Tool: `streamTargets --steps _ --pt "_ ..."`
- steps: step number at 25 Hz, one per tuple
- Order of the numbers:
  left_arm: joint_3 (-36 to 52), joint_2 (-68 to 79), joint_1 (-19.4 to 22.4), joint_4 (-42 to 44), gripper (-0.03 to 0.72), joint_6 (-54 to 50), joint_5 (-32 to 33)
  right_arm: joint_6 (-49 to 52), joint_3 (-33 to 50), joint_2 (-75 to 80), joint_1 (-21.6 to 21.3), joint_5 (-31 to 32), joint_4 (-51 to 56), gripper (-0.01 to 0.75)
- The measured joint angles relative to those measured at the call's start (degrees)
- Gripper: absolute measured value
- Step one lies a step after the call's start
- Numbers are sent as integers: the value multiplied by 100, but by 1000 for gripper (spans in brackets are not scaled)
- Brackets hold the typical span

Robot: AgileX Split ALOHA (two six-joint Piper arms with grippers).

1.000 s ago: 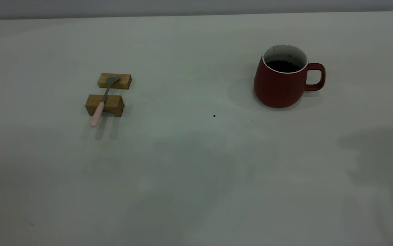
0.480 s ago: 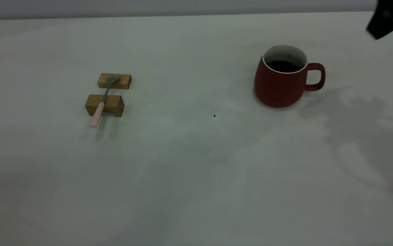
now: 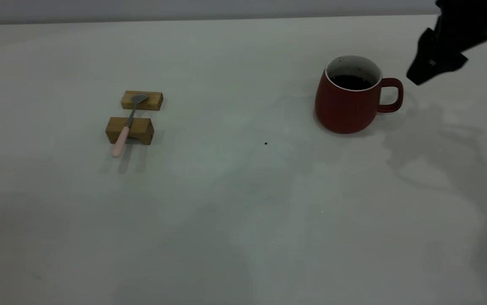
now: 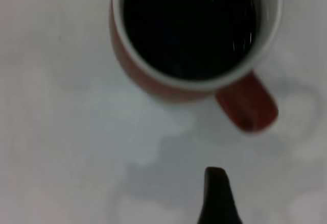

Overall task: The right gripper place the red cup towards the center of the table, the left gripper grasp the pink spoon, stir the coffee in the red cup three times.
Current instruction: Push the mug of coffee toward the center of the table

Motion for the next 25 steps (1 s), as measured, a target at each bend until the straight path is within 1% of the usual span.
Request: streamTargets --steps 3,6,9,12,15,20,25 --pt "0 0 0 0 411 0 0 -1009 -220 255 -231 155 292 536" --pt "0 0 0 0 411 0 0 -2251 -241 497 -420 164 566 527" --pt "0 0 0 0 411 0 0 -3671 -241 746 -475 177 1044 525" --pt "0 0 0 0 411 0 0 -4728 -245 936 -475 182 1813 525" --pt "0 0 0 0 411 -5 0 -4999 -316 1107 -475 107 2299 525" --pt "0 0 0 0 411 -5 0 -5044 -524 1295 -487 66 2501 524" --pt "0 0 0 0 411 -5 0 -5058 -790 1324 -487 325 2760 524"
